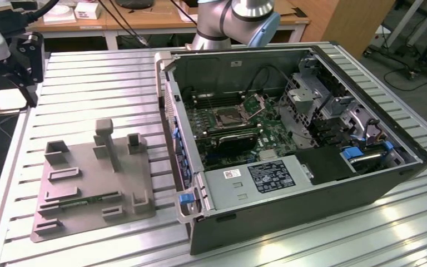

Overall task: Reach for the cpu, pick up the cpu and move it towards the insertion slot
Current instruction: 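Pick up the cpu and move it towards the insertion slot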

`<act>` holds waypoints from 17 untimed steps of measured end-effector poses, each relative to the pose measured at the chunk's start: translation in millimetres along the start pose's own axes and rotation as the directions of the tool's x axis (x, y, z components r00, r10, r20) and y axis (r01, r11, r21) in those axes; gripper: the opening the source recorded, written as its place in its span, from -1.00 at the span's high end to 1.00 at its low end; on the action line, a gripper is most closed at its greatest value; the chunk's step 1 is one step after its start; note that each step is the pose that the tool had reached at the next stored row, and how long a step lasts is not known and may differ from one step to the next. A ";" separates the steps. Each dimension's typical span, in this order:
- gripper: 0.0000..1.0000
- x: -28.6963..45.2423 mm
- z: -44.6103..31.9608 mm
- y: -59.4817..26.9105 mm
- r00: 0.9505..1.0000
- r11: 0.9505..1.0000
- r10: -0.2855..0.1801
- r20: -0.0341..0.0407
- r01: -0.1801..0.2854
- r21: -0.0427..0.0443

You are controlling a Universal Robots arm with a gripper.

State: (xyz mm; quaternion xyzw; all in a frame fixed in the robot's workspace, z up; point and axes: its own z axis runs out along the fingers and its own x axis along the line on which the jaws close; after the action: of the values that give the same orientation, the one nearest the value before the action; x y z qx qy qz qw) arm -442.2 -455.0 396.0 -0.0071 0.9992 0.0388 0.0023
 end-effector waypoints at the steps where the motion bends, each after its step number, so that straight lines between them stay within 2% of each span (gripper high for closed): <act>1: -0.09 -0.3 0.0 0.0 1.000 1.000 0.000 0.000 0.000 0.000; 17: -0.09 -3.9 0.0 0.0 1.000 1.000 0.000 0.000 0.000 0.000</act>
State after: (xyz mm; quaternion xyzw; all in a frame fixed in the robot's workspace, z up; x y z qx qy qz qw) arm -438.3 -455.0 396.1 -0.0071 0.9992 0.0388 0.0023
